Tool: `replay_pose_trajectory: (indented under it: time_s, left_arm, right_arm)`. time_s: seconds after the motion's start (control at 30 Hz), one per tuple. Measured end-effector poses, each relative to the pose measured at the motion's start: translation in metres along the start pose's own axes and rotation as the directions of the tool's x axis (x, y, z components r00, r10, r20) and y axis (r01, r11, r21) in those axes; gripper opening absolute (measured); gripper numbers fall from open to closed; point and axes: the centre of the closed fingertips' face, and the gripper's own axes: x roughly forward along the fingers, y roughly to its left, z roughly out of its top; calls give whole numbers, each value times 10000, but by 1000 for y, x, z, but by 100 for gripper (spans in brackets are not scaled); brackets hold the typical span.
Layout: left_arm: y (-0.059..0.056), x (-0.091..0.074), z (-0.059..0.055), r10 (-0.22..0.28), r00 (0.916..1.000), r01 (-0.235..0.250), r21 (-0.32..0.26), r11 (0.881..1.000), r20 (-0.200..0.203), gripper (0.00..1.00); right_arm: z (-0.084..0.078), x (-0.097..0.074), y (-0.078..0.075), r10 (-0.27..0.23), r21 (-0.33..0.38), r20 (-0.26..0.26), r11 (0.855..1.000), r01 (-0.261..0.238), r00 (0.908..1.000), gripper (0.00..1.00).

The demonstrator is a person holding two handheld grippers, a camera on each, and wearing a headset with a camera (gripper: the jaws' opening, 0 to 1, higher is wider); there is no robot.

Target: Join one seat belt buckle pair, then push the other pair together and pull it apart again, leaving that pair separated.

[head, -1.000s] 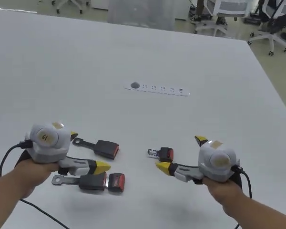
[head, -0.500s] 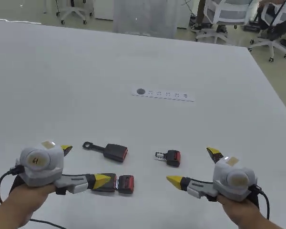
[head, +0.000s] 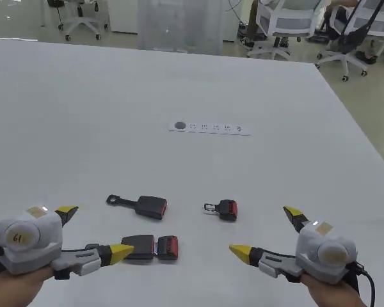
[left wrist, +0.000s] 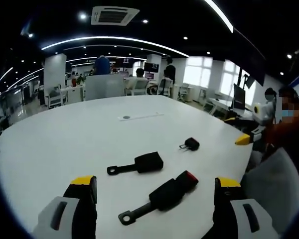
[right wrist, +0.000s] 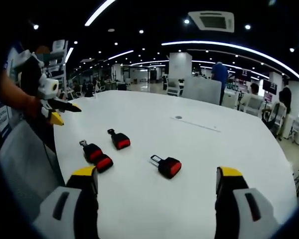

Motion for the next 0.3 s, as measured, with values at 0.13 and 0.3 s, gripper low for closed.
replay_pose_trajectory:
  time_s: [0.13,0.3]
  left_arm:
    - [2,-5,-1,-44,10000,44,23,10000,40,100]
    - [4,-13,-3,-16,9999,17,-77,10000,169,100]
  right_arm:
    - [-1,-5,-1,-89,86,43,9999,88,10000,100]
    - [-5,-10,3,-69,35,-7,10000,69,10000,100]
